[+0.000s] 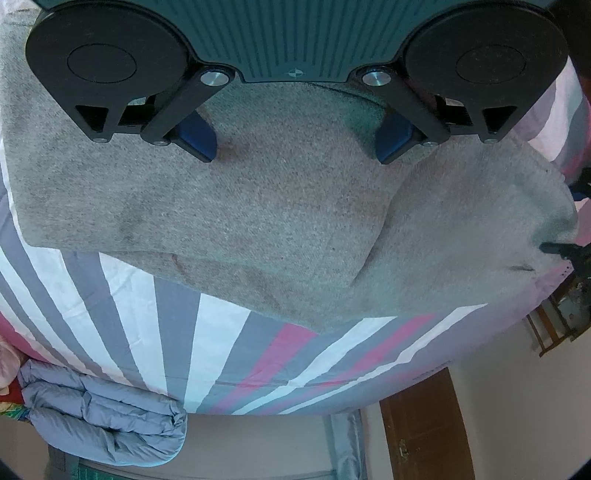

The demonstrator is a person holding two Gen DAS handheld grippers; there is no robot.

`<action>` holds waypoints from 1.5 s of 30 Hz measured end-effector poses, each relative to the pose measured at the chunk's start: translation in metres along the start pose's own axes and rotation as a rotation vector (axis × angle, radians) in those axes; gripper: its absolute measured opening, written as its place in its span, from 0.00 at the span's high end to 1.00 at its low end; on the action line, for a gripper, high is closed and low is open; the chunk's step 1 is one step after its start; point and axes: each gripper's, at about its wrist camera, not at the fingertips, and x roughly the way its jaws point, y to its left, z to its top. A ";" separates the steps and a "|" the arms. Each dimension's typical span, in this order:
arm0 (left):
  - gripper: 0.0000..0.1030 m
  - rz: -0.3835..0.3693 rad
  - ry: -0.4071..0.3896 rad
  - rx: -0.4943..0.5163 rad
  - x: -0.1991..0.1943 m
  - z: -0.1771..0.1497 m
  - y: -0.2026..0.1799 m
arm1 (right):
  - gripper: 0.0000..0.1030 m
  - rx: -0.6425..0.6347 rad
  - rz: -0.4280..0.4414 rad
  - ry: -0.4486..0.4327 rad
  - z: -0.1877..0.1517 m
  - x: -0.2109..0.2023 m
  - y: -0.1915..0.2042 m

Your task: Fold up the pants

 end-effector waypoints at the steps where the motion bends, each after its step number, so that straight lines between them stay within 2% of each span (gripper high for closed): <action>1: 0.43 -0.036 0.010 -0.023 0.003 0.002 0.003 | 0.09 0.001 0.001 -0.002 0.000 0.000 0.000; 4: 0.51 -0.142 0.036 -0.094 0.019 0.006 0.010 | 0.09 0.000 0.001 -0.011 -0.001 0.000 0.000; 8: 0.83 -0.174 0.062 -0.130 0.040 0.008 0.015 | 0.08 -0.003 0.005 -0.012 -0.001 0.001 0.000; 9: 0.86 -0.176 0.061 -0.138 0.041 0.007 0.015 | 0.08 -0.004 0.006 -0.010 -0.001 0.001 0.000; 14: 0.93 -0.175 0.005 0.015 0.019 -0.003 -0.016 | 0.08 -0.025 -0.009 -0.008 0.000 0.000 0.003; 17: 0.93 -0.238 -0.004 0.140 0.000 -0.011 -0.052 | 0.08 -0.065 -0.046 -0.004 0.001 0.000 0.010; 21: 0.93 -0.331 0.032 0.390 -0.025 -0.042 -0.124 | 0.08 -0.161 -0.087 0.000 0.001 0.001 0.023; 24: 0.93 -0.388 0.108 0.539 -0.033 -0.081 -0.172 | 0.08 -0.082 -0.042 0.044 0.005 0.004 0.010; 26: 0.93 -0.398 0.150 0.670 -0.038 -0.118 -0.199 | 0.08 -0.023 -0.005 0.052 0.008 -0.002 -0.002; 28: 0.93 -0.387 0.180 0.794 -0.037 -0.159 -0.218 | 0.08 0.033 -0.009 0.026 0.008 -0.016 -0.017; 31: 0.93 -0.365 0.262 0.879 -0.024 -0.217 -0.229 | 0.08 0.101 -0.032 0.012 0.002 -0.038 -0.051; 34: 0.93 -0.314 0.297 1.007 -0.005 -0.276 -0.232 | 0.08 0.166 -0.083 0.000 -0.010 -0.065 -0.092; 35: 0.92 -0.286 0.309 1.046 0.003 -0.295 -0.230 | 0.08 0.187 -0.104 -0.005 -0.015 -0.076 -0.108; 37: 0.86 -0.184 0.365 1.120 0.022 -0.328 -0.223 | 0.08 0.216 -0.136 -0.013 -0.022 -0.092 -0.132; 39: 0.83 -0.104 0.374 1.183 0.032 -0.348 -0.221 | 0.08 0.239 -0.161 -0.022 -0.025 -0.106 -0.152; 40: 0.81 -0.098 0.364 1.205 0.027 -0.352 -0.222 | 0.08 0.250 -0.171 -0.029 -0.027 -0.114 -0.161; 43: 0.69 -0.109 0.354 1.224 0.009 -0.352 -0.228 | 0.08 0.280 -0.184 -0.059 -0.030 -0.132 -0.179; 45: 0.55 -0.148 0.373 1.173 -0.004 -0.343 -0.233 | 0.08 0.323 -0.165 -0.080 -0.030 -0.141 -0.191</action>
